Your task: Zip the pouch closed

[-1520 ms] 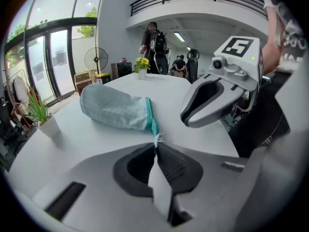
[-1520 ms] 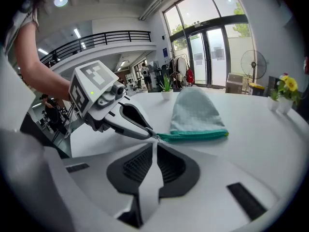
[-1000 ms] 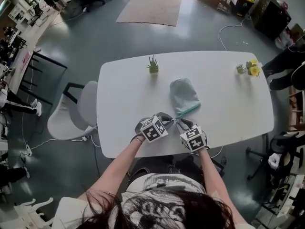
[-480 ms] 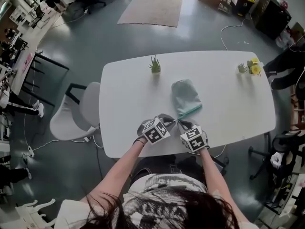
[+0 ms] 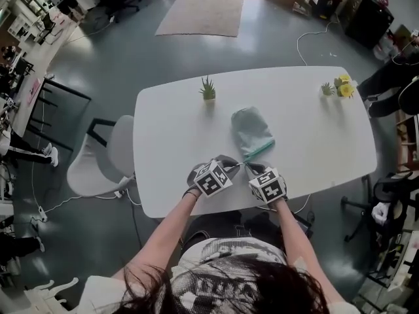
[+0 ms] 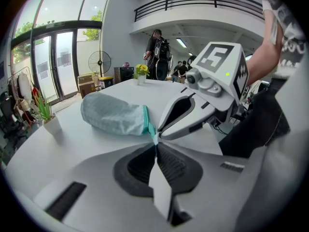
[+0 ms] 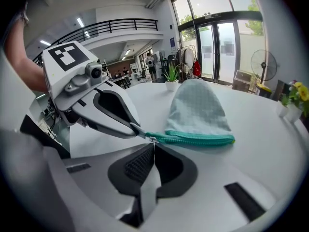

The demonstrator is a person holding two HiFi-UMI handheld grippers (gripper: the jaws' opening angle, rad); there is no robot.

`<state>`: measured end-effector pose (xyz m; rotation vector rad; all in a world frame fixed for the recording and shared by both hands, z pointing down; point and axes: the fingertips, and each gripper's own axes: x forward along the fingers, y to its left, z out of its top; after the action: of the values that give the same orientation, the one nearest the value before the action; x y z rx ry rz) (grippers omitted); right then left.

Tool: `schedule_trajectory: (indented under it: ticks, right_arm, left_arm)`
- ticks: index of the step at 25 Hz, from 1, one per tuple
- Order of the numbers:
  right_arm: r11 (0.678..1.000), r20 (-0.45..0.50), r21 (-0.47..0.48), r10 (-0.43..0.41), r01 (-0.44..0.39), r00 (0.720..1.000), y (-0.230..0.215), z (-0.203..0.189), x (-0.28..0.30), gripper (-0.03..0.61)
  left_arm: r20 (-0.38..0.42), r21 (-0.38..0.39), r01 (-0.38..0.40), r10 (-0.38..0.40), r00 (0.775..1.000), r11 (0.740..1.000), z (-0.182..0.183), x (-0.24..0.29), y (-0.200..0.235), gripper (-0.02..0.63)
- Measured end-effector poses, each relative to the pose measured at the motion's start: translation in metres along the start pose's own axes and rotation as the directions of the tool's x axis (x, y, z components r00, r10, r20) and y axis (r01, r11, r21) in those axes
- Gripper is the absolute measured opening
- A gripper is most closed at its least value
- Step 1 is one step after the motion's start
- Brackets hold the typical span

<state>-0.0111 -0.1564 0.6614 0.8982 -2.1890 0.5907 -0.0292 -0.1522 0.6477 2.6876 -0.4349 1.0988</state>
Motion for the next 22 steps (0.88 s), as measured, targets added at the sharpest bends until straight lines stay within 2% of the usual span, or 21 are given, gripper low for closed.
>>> schedule_trajectory:
  ticks: [7, 22]
  right_arm:
    - [0.999, -0.021, -0.038, -0.016, 0.015, 1.000, -0.015, -0.003, 0.000, 0.008]
    - [0.996, -0.076, -0.014, -0.084, 0.083, 0.994, -0.073, -0.010, -0.004, 0.011]
  left_arm:
    - [0.000, 0.000, -0.006, 0.006, 1.000, 1.000, 0.004, -0.001, 0.003, 0.021]
    - [-0.022, -0.009, -0.027, 0.027, 0.999, 1.000, -0.003, -0.009, 0.021, 0.021]
